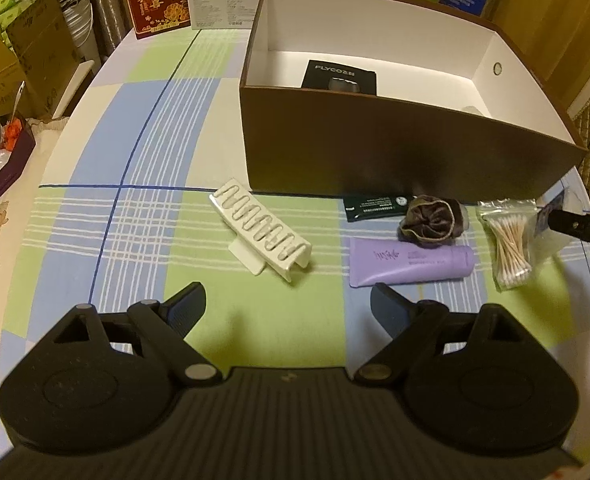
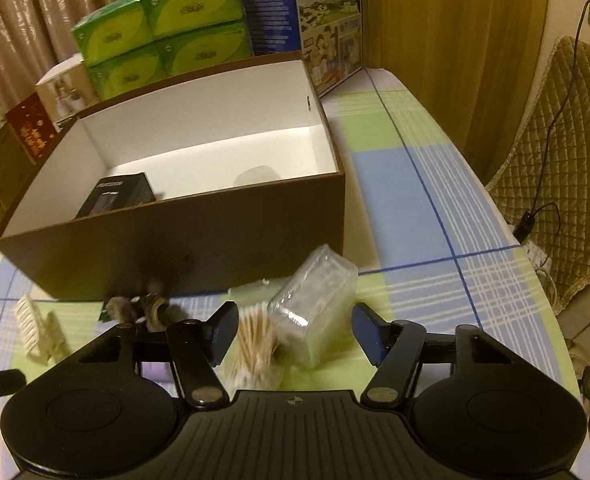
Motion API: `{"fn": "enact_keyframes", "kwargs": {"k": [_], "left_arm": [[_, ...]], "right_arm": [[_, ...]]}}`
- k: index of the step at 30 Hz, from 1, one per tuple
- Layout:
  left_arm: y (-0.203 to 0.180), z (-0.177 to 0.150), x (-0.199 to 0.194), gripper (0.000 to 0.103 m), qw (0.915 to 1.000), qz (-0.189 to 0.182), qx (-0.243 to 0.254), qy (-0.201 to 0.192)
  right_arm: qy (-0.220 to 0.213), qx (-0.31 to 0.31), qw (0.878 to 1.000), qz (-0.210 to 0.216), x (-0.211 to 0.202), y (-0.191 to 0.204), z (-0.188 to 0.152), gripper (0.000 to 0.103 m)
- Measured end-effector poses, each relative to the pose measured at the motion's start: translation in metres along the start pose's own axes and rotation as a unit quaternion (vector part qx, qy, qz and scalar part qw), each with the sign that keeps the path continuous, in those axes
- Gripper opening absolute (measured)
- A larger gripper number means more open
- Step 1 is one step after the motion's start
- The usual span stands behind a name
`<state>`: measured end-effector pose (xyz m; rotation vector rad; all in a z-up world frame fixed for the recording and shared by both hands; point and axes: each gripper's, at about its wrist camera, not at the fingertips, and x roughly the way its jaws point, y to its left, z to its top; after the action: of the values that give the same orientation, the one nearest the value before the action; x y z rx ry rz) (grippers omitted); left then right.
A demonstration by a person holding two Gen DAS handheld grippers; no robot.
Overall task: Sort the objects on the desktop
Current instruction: 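Grasp the clear plastic box with the right tool while the left tool grasps the white plastic rack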
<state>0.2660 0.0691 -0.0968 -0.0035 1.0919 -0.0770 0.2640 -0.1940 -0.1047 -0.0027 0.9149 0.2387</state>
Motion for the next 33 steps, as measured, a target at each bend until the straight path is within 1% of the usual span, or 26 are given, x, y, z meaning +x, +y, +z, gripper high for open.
{"fn": "enact_keyframes", "kwargs": {"k": [5,6,7,10,12,16,17,22,23,24,27,29,33], "left_arm": [[0.003,0.007,0.011,0.087,0.9999,0.006,-0.012,0.0],[0.004,0.009,0.014,0.087,0.9999,0.006,-0.014,0.0],[0.005,0.011,0.016,0.087,0.9998,0.007,-0.016,-0.001],[0.007,0.017,0.023,0.087,0.9997,0.01,-0.023,-0.001],[0.01,0.021,0.028,0.087,0.9996,0.014,-0.025,-0.003],[0.016,0.028,0.042,0.086,0.9993,0.023,-0.031,0.0],[0.017,0.03,0.045,0.084,0.9992,0.025,-0.033,-0.001],[0.023,0.034,0.062,0.067,0.9993,0.02,-0.031,0.006],[0.024,0.034,0.065,0.058,0.9994,0.015,-0.03,0.008],[0.025,0.034,0.067,0.046,0.9995,0.008,-0.029,0.01],[0.028,0.031,0.071,0.026,0.9995,-0.012,-0.025,0.015],[0.03,0.027,0.07,0.023,0.9996,-0.021,-0.014,0.014],[0.03,0.015,0.061,0.023,0.9992,-0.028,0.022,0.019]], "right_arm": [[0.009,-0.015,1.0,-0.01,0.016,-0.002,0.0,0.06],[0.01,-0.019,1.0,-0.013,0.018,-0.004,0.0,0.055],[0.011,-0.024,1.0,-0.015,0.019,-0.006,-0.001,0.046],[0.02,-0.034,0.999,-0.008,0.023,-0.015,-0.003,0.033],[0.02,-0.045,0.999,-0.014,0.023,-0.02,-0.003,0.027],[0.024,-0.044,0.999,0.0,0.023,-0.034,-0.001,0.027],[0.025,-0.046,0.999,-0.001,0.023,-0.035,-0.001,0.027],[0.028,-0.049,0.998,0.005,0.021,-0.039,-0.001,0.027],[0.029,-0.05,0.998,0.005,0.021,-0.039,0.0,0.027],[0.029,-0.052,0.998,0.005,0.02,-0.039,-0.001,0.027],[0.032,-0.055,0.998,0.008,0.019,-0.039,-0.002,0.027],[0.032,-0.056,0.998,0.01,0.018,-0.039,-0.003,0.027],[0.035,-0.06,0.997,0.017,0.016,-0.039,-0.005,0.027]]}}
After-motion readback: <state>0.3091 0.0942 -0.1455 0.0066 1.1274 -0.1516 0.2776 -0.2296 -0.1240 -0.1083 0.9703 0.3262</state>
